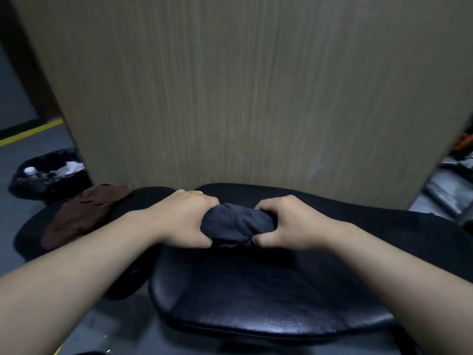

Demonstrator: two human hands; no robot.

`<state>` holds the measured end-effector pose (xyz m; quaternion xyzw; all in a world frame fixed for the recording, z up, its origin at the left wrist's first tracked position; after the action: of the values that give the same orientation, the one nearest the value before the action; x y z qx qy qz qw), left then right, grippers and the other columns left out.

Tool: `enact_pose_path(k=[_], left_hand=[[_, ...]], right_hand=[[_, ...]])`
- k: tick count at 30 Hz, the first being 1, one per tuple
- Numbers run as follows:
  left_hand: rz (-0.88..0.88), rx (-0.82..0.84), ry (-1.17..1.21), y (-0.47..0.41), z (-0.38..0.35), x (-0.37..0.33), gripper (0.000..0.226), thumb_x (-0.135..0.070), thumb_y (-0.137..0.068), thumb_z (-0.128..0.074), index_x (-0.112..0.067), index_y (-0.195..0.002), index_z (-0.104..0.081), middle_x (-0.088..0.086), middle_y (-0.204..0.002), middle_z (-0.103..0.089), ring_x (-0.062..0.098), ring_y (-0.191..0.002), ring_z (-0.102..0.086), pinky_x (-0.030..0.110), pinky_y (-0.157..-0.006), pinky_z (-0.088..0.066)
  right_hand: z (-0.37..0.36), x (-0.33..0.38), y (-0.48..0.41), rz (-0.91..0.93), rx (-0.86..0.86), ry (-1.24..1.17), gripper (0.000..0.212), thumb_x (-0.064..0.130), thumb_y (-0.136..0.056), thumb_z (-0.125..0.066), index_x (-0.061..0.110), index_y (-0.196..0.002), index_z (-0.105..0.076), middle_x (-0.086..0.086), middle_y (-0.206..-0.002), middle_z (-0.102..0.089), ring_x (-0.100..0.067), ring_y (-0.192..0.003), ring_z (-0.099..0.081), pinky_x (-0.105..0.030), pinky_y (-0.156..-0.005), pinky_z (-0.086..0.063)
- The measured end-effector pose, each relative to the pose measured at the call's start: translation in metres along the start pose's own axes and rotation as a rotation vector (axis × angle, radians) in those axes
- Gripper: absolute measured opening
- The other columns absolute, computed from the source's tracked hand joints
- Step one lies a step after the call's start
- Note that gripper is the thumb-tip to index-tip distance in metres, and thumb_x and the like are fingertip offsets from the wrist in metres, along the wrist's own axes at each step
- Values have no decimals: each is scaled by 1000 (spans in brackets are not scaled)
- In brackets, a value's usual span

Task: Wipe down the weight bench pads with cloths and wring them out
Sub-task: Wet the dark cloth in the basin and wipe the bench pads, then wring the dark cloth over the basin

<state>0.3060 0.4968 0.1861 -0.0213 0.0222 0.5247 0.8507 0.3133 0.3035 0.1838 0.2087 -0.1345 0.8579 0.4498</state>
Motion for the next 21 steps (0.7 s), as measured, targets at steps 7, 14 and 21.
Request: enact_pose_path(k=[7, 14, 21], left_hand=[[-200, -15, -27, -38, 12, -108, 38, -52, -56, -56, -31, -88, -56, -16, -80, -59, 6, -81, -55, 30, -77, -47], [-493, -72, -77, -68, 17, -246, 46, -58, -53, -49, -30, -90, -55, -14, -82, -59, 12, -86, -57, 37, -81, -47], [-803, -50, -92, -83, -2, -389, 48, -59, -55, -53, -27, -90, -52, -8, -84, -59, 21, -89, -57, 40, -80, -47]], right_hand=[[52, -37, 104, -91, -154, 141, 33, 48, -72, -74, 28, -96, -64, 14, -88, -64, -6, -80, -60, -29, -73, -50], [96, -77, 235, -229, -327, 244, 32, 48, -72, -72, 26, -94, -63, 13, -88, -63, -12, -82, -58, -30, -70, -45], [113, -113, 369, -466, -435, 295, 37, 54, -66, -64, 24, -88, -62, 9, -78, -60, -14, -72, -57, -36, -64, -49]])
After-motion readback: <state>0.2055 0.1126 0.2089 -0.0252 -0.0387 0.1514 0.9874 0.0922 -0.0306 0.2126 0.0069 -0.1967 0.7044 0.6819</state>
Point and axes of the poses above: each hand's wrist, its own y-axis away from the middle knuckle, its own z-axis out of the back of the hand, x = y × z, the point moved 6 cm from there along -y, towards the middle knuckle
